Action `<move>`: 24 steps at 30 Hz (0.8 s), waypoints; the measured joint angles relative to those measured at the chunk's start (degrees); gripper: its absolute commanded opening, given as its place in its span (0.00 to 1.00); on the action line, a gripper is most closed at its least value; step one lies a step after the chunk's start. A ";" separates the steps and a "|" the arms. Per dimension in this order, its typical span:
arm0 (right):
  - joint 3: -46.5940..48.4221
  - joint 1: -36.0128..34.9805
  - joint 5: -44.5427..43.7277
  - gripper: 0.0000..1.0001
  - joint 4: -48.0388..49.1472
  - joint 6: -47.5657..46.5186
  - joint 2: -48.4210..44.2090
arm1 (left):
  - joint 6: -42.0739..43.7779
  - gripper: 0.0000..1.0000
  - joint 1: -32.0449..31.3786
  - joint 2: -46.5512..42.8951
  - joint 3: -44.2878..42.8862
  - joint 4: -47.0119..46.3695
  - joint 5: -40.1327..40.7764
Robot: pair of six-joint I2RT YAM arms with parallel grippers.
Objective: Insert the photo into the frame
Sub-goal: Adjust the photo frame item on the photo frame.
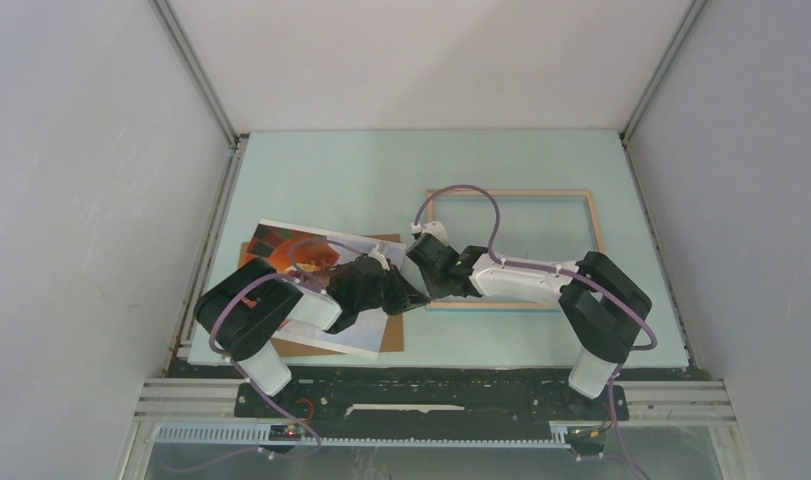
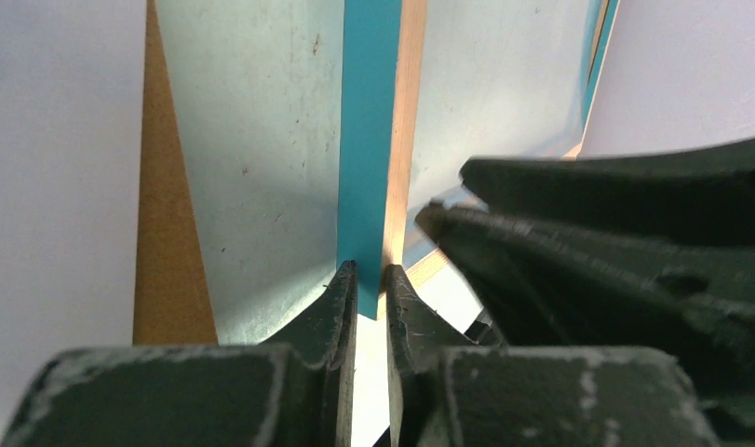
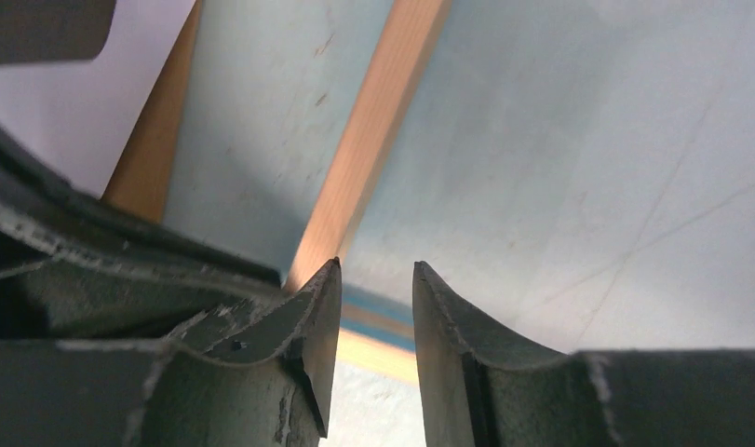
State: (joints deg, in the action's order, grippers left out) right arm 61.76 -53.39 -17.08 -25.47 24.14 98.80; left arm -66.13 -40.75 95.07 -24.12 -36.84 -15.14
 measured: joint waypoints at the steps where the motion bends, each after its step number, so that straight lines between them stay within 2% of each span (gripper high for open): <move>1: 0.00 0.42 -1.01 0.41 1.09 -1.01 0.11 | 0.00 0.14 0.00 0.00 0.00 0.02 -0.02; 9: -0.22 1.44 -6.97 0.42 2.95 -4.76 0.31 | 0.02 0.14 0.00 0.00 -0.04 0.09 -0.04; 18: -1.97 -1.05 -2.64 0.43 0.28 -2.36 -6.73 | 0.09 0.14 0.00 -0.09 -0.28 0.61 -0.09; 24: -3.98 -1.44 -1.42 0.42 -0.11 0.39 -4.31 | 0.11 0.14 0.00 -0.22 -0.39 1.01 -0.09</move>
State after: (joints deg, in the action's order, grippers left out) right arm 57.78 -54.83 -18.50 -25.58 24.53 94.50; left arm -66.02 -40.75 94.85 -24.51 -35.83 -15.22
